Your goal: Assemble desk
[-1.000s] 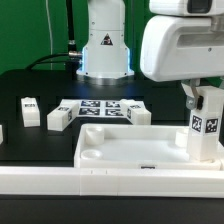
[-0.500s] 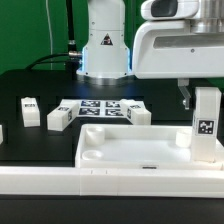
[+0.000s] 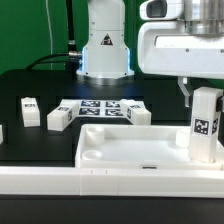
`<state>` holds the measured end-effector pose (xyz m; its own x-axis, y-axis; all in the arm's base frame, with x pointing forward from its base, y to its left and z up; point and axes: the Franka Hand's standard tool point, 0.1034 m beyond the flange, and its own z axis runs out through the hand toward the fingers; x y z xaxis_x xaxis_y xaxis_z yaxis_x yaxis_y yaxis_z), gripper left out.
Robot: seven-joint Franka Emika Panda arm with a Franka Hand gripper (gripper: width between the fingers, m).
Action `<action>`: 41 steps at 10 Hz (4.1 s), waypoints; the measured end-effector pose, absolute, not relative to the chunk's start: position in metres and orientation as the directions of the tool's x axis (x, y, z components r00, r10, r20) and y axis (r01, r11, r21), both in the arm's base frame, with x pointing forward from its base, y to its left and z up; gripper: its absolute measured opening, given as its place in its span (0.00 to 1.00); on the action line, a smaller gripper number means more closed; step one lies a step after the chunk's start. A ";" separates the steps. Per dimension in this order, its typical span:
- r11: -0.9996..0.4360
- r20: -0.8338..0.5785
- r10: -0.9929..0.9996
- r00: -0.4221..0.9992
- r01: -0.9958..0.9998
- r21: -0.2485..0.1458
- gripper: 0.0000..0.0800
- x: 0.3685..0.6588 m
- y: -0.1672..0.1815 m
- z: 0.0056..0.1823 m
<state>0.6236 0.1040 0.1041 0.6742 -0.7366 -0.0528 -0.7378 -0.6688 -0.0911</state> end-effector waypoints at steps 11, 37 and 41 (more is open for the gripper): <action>-0.985 -0.001 -0.147 0.989 -0.147 -0.087 0.81 0.623 0.105 0.103; -0.756 -0.038 -0.648 0.761 -0.648 -0.093 0.36 0.627 0.099 0.107; -0.731 -0.051 -0.676 0.736 -0.677 -0.088 0.57 0.626 0.100 0.106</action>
Offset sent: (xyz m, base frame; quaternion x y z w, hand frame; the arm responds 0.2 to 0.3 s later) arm 0.0000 0.0000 0.0000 0.0000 0.0000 -0.0650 0.9979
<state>0.6261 0.0997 0.1061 0.7356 -0.6755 -0.0511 -0.6771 -0.7306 -0.0877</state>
